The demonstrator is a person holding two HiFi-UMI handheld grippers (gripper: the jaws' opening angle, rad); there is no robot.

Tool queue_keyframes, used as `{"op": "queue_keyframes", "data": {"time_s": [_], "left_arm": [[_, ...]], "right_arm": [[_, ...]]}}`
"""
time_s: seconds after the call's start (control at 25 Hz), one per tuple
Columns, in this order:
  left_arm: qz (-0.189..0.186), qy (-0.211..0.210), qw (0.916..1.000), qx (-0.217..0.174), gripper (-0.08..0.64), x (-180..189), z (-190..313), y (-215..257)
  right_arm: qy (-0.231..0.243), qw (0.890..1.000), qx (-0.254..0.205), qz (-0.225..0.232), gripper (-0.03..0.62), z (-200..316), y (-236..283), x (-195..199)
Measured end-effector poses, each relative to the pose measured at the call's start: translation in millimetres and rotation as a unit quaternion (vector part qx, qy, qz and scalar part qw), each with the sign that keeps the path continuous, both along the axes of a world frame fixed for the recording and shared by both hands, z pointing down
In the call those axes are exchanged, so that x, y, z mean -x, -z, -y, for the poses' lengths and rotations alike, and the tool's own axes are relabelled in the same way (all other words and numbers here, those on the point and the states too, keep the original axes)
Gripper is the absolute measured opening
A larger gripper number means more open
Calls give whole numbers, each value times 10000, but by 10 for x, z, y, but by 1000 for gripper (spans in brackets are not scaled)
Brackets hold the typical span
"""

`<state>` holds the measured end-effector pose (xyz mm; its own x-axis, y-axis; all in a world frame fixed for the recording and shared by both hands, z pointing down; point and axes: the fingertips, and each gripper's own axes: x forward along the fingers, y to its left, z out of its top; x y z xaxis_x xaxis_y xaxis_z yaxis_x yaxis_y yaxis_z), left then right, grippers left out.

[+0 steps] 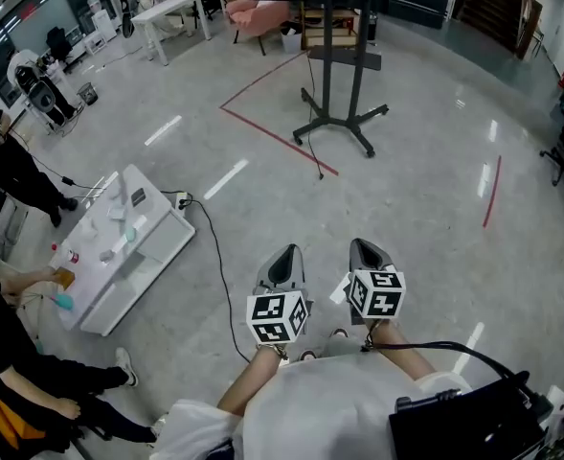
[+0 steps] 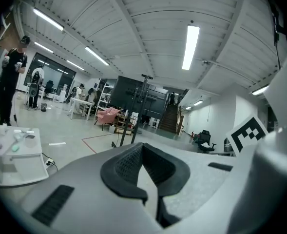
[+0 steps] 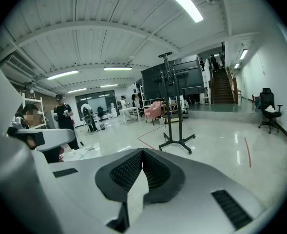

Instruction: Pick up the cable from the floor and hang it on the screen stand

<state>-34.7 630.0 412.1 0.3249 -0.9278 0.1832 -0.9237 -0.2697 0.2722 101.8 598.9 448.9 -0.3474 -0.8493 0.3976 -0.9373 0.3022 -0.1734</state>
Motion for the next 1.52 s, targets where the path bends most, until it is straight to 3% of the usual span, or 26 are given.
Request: {"op": "queue_keyframes", "data": {"time_s": [0.4, 1.0, 1.52], "left_arm": [[-82, 116, 9999, 14, -1, 138, 519, -141], [-26, 452, 9990, -5, -1, 103, 2366, -110], [127, 508, 9984, 196, 0, 39, 3472, -223]], "right_arm": [[-113, 9999, 36, 3, 18, 585, -125, 24], [203, 9997, 163, 19, 18, 2562, -196, -18], [214, 9989, 396, 95, 18, 3734, -305, -236]]}}
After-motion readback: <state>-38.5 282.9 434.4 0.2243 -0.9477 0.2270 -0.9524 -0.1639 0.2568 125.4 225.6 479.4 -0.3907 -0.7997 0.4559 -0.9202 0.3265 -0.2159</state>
